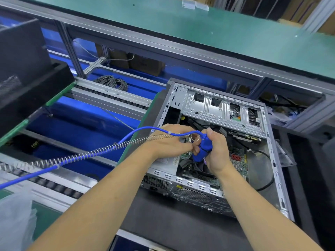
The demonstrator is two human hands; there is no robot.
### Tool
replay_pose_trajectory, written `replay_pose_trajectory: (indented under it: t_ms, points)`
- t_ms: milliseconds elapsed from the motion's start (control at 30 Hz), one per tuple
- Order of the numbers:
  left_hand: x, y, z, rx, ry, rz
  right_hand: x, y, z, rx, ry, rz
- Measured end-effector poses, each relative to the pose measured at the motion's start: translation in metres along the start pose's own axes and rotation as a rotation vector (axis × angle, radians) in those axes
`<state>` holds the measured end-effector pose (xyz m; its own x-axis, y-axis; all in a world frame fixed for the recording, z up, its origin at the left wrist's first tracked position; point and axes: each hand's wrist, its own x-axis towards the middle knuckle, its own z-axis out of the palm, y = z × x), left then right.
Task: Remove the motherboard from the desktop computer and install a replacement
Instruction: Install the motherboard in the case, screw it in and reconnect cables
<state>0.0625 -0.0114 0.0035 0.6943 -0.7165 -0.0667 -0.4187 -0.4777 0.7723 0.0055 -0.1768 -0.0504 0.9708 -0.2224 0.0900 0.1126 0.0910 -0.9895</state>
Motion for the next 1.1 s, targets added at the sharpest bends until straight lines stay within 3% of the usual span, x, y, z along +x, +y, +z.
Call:
replay_pose_trajectory:
  t_ms: [267,700,867,1100]
  points:
    - [0.002,-0.004,0.002,-0.031,-0.015,0.0,0.0,-0.002,0.001,-0.018,0.016,0.023]
    - [0.005,-0.005,0.002,-0.087,-0.01,-0.042,-0.011,0.001,-0.001,-0.086,-0.129,0.011]
    - [0.006,-0.006,0.002,0.028,0.008,-0.082,-0.01,-0.005,0.0,-0.047,-0.093,0.066]
    - [0.005,-0.007,0.0,-0.067,0.01,-0.002,-0.011,-0.008,0.0,-0.075,-0.18,0.026]
